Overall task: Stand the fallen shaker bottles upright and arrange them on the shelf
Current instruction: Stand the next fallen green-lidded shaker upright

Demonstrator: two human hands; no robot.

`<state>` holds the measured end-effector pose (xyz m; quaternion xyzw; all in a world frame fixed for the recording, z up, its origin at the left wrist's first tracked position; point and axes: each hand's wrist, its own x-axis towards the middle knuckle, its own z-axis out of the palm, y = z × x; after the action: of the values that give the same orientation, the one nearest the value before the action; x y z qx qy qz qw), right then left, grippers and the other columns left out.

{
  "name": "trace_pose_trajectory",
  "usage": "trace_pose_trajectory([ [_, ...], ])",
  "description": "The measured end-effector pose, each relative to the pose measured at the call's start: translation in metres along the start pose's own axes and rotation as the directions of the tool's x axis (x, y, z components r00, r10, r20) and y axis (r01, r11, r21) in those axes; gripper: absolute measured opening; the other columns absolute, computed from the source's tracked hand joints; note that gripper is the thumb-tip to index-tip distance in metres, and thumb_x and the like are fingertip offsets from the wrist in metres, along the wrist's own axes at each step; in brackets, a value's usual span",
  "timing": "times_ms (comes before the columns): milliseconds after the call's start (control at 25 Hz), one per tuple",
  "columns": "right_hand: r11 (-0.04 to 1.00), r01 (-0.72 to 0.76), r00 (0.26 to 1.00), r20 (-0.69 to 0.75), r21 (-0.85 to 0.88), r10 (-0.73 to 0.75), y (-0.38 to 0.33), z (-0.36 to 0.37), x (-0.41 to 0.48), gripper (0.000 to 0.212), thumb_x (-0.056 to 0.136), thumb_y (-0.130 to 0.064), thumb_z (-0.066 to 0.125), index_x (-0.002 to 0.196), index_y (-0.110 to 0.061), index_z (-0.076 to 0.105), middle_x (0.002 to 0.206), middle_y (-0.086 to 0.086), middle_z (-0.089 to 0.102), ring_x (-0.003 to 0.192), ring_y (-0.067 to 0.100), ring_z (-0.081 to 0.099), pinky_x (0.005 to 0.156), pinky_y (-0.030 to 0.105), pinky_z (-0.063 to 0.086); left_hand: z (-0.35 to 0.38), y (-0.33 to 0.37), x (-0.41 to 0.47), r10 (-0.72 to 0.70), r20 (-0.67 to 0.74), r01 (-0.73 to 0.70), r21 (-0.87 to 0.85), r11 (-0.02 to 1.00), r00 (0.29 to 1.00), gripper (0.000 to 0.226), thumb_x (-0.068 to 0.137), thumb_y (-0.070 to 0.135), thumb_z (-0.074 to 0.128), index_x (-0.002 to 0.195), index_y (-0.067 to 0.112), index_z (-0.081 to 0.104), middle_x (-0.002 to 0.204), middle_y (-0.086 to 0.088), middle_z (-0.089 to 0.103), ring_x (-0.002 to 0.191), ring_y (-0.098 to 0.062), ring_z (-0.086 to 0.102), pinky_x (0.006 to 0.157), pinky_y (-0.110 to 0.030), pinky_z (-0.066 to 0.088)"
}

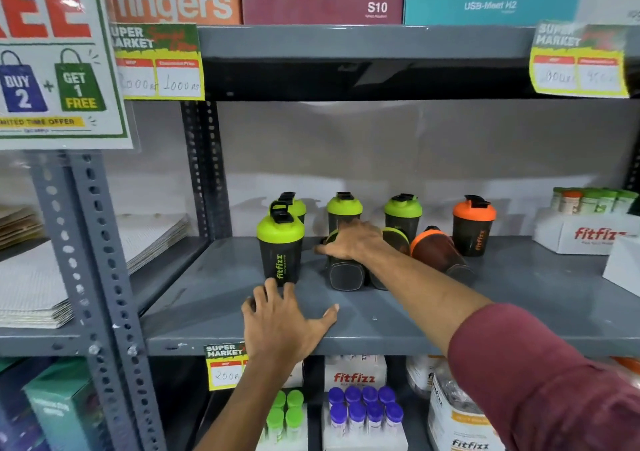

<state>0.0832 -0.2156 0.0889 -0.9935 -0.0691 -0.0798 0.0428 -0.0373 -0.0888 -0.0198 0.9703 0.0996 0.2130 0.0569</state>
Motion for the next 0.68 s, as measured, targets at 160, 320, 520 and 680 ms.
trace_pose_trajectory([
  [160, 0.999, 0.050, 0.997, -0.062, 0.005, -0.050, 0.003, 0.000, 0.006, 0.066, 0.079, -0.057, 0.063, 0.129, -0.016, 0.054, 0.128, 0.009, 0.062, 0.117, 0.031, 0.060, 0.078, 0.031, 0.040, 0.001, 0.000, 0.000, -0.004, -0.014, 0.004, -0.005, 1.000, 1.000, 0.103, 0.070, 0.093, 0.019, 0.140, 0.023, 0.049, 0.134, -0.003, 0.045, 0.128, -0.028, 0.041, 0.109, -0.046, 0.034],
  [320, 0.984, 0.174, 0.965, -0.205, 0.033, -0.163, 0.014, -0.002, -0.001, 0.080, 0.084, -0.063, 0.056, 0.148, -0.018, 0.038, 0.145, 0.017, 0.045, 0.120, 0.041, 0.057, 0.092, 0.043, 0.047, 0.000, 0.000, -0.001, -0.012, 0.006, 0.012, -0.009, 1.000, 1.000, 0.103, 0.070, 0.092, 0.019, 0.140, 0.021, 0.049, 0.134, -0.004, 0.045, 0.128, -0.029, 0.040, 0.110, -0.047, 0.034],
  [520, 0.932, 0.355, 0.874, -0.380, 0.071, -0.303, 0.026, 0.001, -0.020, 0.075, 0.087, -0.058, 0.059, 0.149, -0.022, 0.036, 0.147, 0.014, 0.035, 0.110, 0.048, 0.061, 0.094, 0.048, 0.050, 0.000, 0.002, -0.001, -0.014, 0.006, 0.014, -0.007, 1.000, 1.000, 0.103, 0.070, 0.092, 0.016, 0.136, 0.022, 0.051, 0.131, -0.004, 0.045, 0.127, -0.029, 0.041, 0.108, -0.047, 0.035],
  [680, 0.895, 0.418, 0.856, -0.398, 0.156, -0.331, 0.034, 0.013, -0.027, 0.070, 0.084, -0.047, 0.068, 0.141, -0.019, 0.038, 0.141, 0.013, 0.032, 0.103, 0.046, 0.062, 0.091, 0.048, 0.051, 0.000, 0.002, -0.001, -0.020, 0.003, 0.020, -0.012, 1.000, 1.000, 0.103, 0.068, 0.091, 0.015, 0.136, 0.022, 0.052, 0.130, -0.004, 0.045, 0.127, -0.028, 0.041, 0.109, -0.047, 0.035],
])
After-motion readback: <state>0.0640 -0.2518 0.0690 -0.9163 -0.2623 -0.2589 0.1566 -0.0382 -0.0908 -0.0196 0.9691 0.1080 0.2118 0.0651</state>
